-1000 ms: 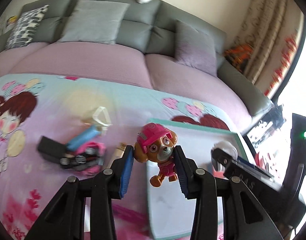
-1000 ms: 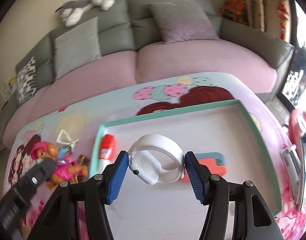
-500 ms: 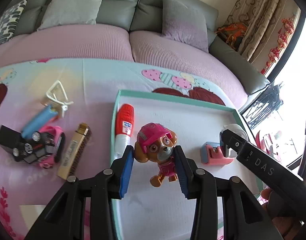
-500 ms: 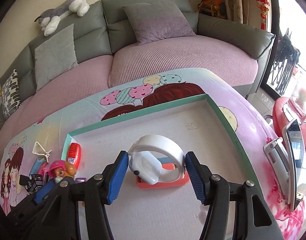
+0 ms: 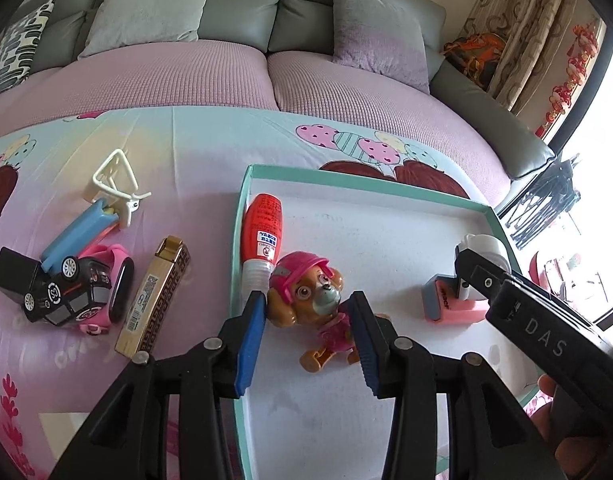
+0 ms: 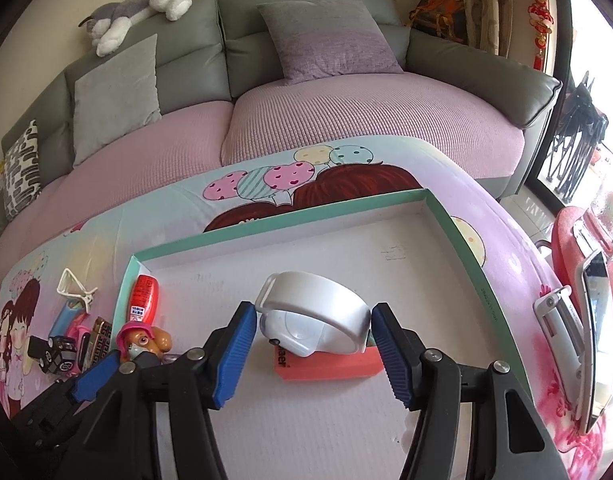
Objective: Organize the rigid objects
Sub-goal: 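Carry the toy dog and tape dispenser into the tray and release, then move both tools back toward the remaining items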
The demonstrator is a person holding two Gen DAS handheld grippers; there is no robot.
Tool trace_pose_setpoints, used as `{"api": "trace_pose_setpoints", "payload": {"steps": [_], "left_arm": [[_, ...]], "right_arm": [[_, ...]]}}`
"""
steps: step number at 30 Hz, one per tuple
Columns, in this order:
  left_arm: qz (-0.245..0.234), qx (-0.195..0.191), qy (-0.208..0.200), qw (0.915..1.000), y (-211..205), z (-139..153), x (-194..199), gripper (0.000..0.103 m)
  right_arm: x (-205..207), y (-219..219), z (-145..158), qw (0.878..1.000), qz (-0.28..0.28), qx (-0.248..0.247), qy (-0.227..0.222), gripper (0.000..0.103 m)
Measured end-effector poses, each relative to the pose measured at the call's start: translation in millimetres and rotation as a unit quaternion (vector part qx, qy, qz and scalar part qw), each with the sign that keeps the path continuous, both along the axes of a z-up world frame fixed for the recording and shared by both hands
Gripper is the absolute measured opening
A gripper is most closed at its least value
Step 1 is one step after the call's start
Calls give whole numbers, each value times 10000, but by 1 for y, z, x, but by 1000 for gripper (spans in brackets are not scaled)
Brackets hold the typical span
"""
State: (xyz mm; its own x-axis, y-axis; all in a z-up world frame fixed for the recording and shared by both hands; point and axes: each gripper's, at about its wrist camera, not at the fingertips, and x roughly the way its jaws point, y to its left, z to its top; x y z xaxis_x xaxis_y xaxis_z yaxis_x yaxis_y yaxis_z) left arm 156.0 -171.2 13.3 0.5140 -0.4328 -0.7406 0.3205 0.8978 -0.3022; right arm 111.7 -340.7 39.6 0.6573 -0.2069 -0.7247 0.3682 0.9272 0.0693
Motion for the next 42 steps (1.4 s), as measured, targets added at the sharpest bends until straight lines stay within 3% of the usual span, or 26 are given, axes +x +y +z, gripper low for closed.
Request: {"api": "trace_pose_setpoints", "payload": {"steps": [3,7,12,15,17,24,27,42], "left_arm": [[33,-42,-30,10000,4,4,0,60],[61,-22,-142,9999,9,14,-3,63],[198,-110,-377,9990,21,32,-8,75],[353,-127,-453,9983,30,39,-8,76],[478,-114,-466,9977,37,41,-7,80],[794,-75,-311,9963,53,33,2,82],[954,57,-372,9947,57,32,3,98],[1402,209,-347,9893,74,24,7,100]], "right_arm": [[1,1,1,9999,1,-79,64,66],[0,2,4,9996,-32,-254,96,78],[-3,4,11,9994,3,-339,27,87],[-4,6,13,9993,45,-374,11,92],[-3,8,12,9992,58,-404,5,103],[-2,12,9,9991,148,-386,68,103],[-1,13,8,9991,170,-380,110,103],[1,17,5,9987,227,-424,195,103]]}}
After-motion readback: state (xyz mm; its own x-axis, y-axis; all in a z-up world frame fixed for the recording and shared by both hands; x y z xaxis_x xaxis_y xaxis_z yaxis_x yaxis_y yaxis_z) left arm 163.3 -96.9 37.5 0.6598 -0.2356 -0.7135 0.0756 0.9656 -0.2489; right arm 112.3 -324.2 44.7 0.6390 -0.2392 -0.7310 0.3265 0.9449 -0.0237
